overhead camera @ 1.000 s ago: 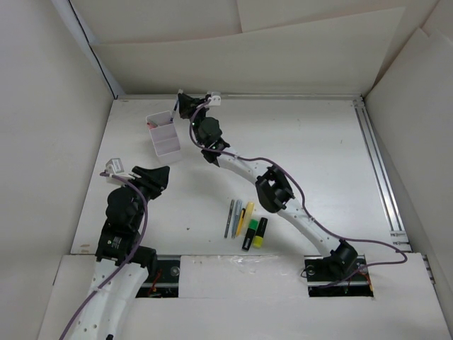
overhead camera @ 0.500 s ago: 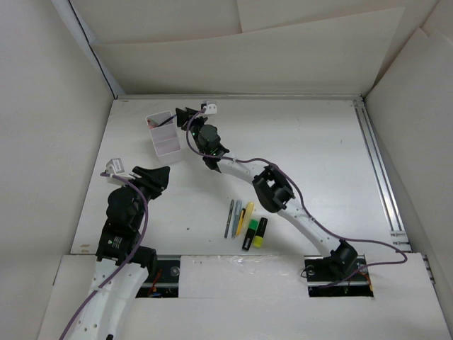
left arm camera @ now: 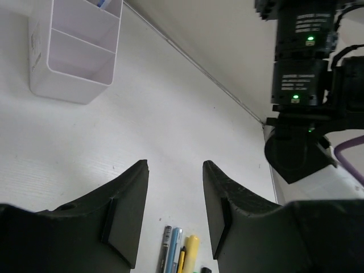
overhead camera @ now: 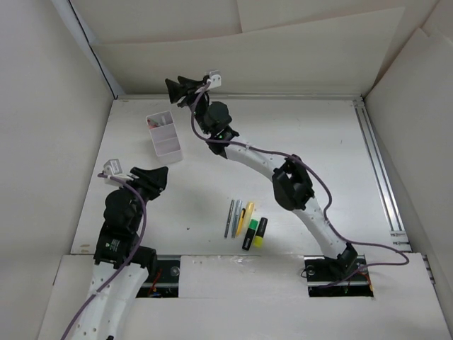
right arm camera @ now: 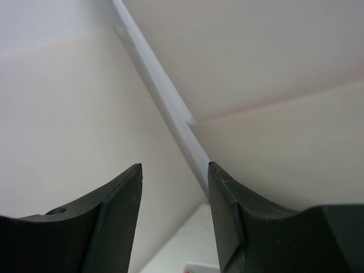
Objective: Sort the stationery into containers
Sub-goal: Place the pen in the storage box, then pick up the pen from the center of the board.
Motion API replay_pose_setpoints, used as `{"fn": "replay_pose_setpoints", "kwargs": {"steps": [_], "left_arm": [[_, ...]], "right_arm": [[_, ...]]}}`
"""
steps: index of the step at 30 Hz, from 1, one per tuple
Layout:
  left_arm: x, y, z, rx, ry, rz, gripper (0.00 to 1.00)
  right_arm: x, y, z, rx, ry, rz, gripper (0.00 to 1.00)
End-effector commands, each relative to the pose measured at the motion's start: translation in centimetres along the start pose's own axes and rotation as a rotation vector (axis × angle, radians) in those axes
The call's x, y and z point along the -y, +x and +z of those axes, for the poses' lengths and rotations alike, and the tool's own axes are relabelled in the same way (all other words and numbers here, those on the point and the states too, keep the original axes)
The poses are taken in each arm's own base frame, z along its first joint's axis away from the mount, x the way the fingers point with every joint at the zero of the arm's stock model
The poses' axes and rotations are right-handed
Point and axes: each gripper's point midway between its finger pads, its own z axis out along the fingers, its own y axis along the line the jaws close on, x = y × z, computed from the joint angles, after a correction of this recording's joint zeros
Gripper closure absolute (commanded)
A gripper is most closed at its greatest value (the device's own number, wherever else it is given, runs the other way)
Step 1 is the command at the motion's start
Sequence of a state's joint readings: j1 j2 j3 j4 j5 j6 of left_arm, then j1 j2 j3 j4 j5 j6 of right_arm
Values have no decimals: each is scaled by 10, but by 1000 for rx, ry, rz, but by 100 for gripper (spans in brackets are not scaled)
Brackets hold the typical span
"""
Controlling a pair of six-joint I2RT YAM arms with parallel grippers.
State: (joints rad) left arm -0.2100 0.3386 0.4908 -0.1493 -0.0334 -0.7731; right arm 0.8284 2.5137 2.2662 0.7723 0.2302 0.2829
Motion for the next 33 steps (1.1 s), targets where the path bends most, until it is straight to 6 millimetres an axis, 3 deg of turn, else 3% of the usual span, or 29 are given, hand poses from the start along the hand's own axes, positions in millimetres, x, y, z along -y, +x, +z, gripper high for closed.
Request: {"fn": "replay_pose_setpoints", "kwargs": {"steps": [1,2,3,5,6,7,8,9,10,11,12,13,14,15,16,17,20,21,22,23,24,26,28,30,31,33], "left_arm": [[23,-24,-11,66,58,11,62],[23,-24,-11,66,58,21,62],[21,-21,-8,49,54,36,62],[23,-21,-6,27,43,58,62],[20,-18,-3,14,30,60,62],[14,-9,3,-30,4,80,62],[15,-1,5,-70,15,81,62],[14,6,9,-96,19,81,64],[7,19,17,-148,4,90,69],[11,29,22,-193,43,87,73],[1,42,28,-236,27,98,79],[-4,52,34,-269,17,96,84],[-14,66,46,-321,-9,92,91],[-11,77,49,-367,14,89,94],[-17,90,52,-407,17,83,97],[-21,103,59,-459,12,66,97],[4,121,70,-507,61,125,97],[12,160,60,-620,47,196,95],[12,164,67,-583,-20,258,90],[35,166,71,-578,-2,288,88],[39,197,63,-651,-7,349,85],[43,211,66,-659,-30,385,78],[34,233,66,-708,-47,401,77],[37,243,68,-714,-45,418,75],[29,252,67,-733,-66,439,75],[31,254,71,-718,-80,444,75]], "right_arm": [[-27,-30,3,28,-73,-3,45],[-22,-19,-4,-6,-63,-11,44],[-29,-41,-4,11,-68,-7,42],[-26,-57,-11,6,-34,-10,41],[-26,-73,-25,-23,-16,-18,41],[-24,-76,-36,-64,-3,-28,43],[-19,-84,-47,-92,29,-37,48],[-5,-63,-73,-186,69,-45,55],[-12,-114,-83,-150,78,-13,79],[-3,-113,-101,-216,133,-18,89],[2,-119,-116,-241,165,-13,97],[5,-137,-143,-257,198,14,100],[13,-135,-162,-300,235,15,100],[21,-141,-176,-308,264,23,100],[33,-127,-201,-359,299,15,100],[30,-152,-213,-328,300,21,100],[43,-156,-259,-377,362,6,100],[47,-157,-269,-388,378,-3,100],[53,-154,-283,-421,401,-20,100],[58,-147,-296,-451,416,-23,100],[56,-159,-305,-436,413,-9,98],[64,-152,-327,-480,431,-27,93],[65,-163,-341,-461,438,-7,81],[67,-156,-357,-484,428,6,72],[66,-163,-361,-464,420,14,66],[69,-156,-372,-487,420,9,65]]}}
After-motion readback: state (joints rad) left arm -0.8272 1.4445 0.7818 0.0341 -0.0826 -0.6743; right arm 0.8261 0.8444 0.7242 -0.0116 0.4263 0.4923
